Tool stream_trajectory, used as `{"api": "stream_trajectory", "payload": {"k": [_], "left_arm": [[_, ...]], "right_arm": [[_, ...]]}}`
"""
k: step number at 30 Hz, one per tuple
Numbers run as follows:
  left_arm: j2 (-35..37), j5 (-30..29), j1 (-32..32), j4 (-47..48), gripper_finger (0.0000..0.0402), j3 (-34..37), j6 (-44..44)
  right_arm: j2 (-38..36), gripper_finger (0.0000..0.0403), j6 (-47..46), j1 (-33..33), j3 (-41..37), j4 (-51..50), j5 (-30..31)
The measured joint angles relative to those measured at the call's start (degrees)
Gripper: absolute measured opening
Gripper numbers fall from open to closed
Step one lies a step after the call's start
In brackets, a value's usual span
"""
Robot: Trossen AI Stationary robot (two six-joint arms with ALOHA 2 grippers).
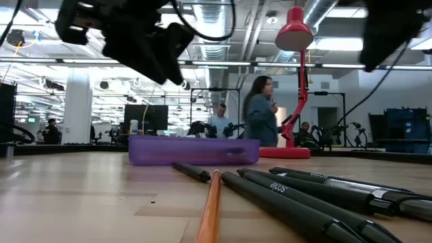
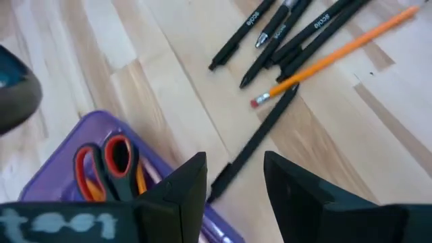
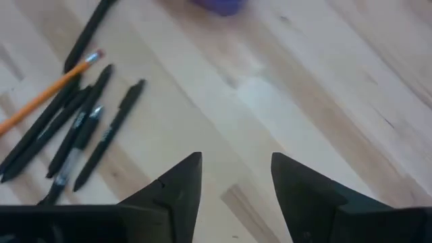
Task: Pick & place school supplies into a supply box
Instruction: Put the black pen into the purple supply box
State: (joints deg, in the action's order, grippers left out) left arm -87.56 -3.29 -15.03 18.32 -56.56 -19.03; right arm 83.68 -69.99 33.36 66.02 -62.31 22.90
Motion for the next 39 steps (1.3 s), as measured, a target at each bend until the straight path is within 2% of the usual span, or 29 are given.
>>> {"api": "stream_trajectory", "payload": {"k": [5,8,14,23,28,32,39], "left_arm": [[-7.3,-1.7,0.0,0.3,0.0137,-4.5,0.2],[-11.8,-2.5,0.0,1.6,0.0137,-6.6,0.1],[-18.1,-1.9,-0.2,4.6,0.0137,-8.8,-0.1],[-24.3,-1.8,-1.1,4.4,0.0137,-13.1,-1.3],[-27.5,2.3,-0.5,8.9,0.0133,-17.1,0.3],[-29.3,4.3,0.0,15.8,0.0114,-20.0,4.7],[-29.4,4.5,-0.1,17.9,0.0055,-20.0,13.0]], "right_arm": [[-10.0,0.0167,-12.9,6.3,-10.5,1.4,8.9],[-14.3,0.0166,-15.5,9.2,-14.7,3.5,12.4],[-17.1,0.0166,-15.1,11.1,-17.6,5.0,12.8],[-16.9,0.0166,-13.0,12.1,-18.0,4.6,13.2],[-17.1,0.0166,-12.2,12.2,-18.0,4.7,13.1],[-17.0,0.0166,-12.1,13.1,-18.0,4.8,13.1],[-17.0,0.0165,-12.0,13.4,-18.0,4.5,13.2]]}}
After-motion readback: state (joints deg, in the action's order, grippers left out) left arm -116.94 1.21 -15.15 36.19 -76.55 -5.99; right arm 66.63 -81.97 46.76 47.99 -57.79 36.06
